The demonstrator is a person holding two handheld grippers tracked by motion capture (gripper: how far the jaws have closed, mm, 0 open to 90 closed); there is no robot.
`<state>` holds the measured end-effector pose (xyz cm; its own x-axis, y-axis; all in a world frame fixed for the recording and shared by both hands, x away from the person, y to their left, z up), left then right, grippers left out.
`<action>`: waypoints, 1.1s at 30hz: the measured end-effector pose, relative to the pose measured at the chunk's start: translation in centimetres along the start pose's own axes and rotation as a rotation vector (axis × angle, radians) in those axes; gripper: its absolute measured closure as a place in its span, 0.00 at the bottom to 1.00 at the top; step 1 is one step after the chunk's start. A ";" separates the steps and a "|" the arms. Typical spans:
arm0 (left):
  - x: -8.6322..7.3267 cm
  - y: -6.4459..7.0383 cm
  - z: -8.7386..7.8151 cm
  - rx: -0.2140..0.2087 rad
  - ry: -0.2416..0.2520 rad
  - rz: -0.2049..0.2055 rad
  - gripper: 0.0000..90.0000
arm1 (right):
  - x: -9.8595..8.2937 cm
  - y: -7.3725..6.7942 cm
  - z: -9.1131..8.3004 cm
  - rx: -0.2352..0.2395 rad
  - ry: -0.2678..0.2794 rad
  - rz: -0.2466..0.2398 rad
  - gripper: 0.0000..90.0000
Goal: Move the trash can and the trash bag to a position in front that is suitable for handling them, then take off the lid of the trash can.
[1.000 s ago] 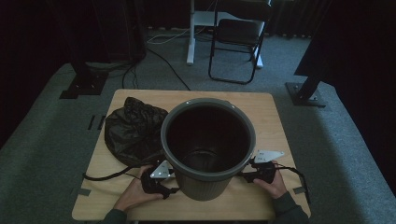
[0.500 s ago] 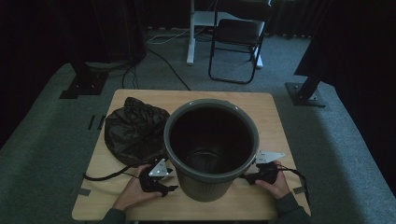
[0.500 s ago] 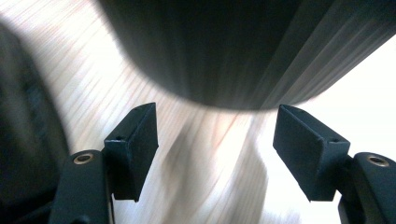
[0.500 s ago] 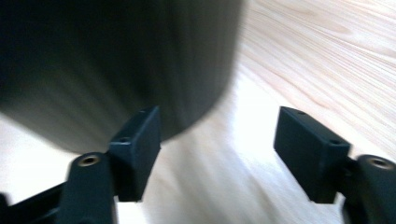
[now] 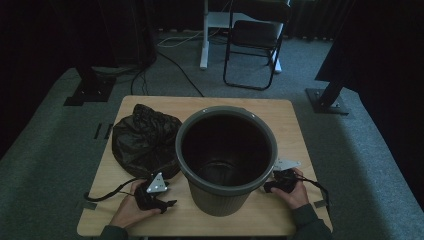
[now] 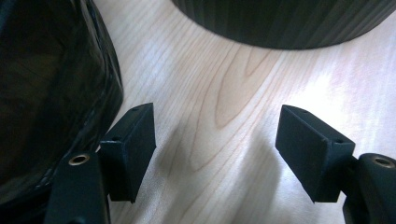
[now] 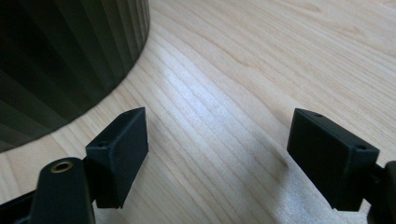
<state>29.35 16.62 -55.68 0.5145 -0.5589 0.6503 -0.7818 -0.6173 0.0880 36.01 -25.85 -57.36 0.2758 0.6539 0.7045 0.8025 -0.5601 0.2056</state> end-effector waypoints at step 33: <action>-0.9 -1.0 0.5 -0.036 -0.011 -0.034 0.32 | 7.2 6.2 -6.8 0.025 0.129 0.064 0.60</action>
<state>29.81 17.45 -56.73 0.5443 -0.5444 0.6383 -0.7762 -0.6154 0.1371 39.39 -28.05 -46.44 0.2576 0.5458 0.7973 0.7987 -0.5847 0.1422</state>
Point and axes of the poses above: each handheld gripper's, and its own axes: z roughly forward along the jaws, x roughly out of its top, y roughly to its right, the point moved 4 cm from there along z, roughly forward along the jaws, and after that the axes turned 13 degrees about -z, right-handed, at the moved point
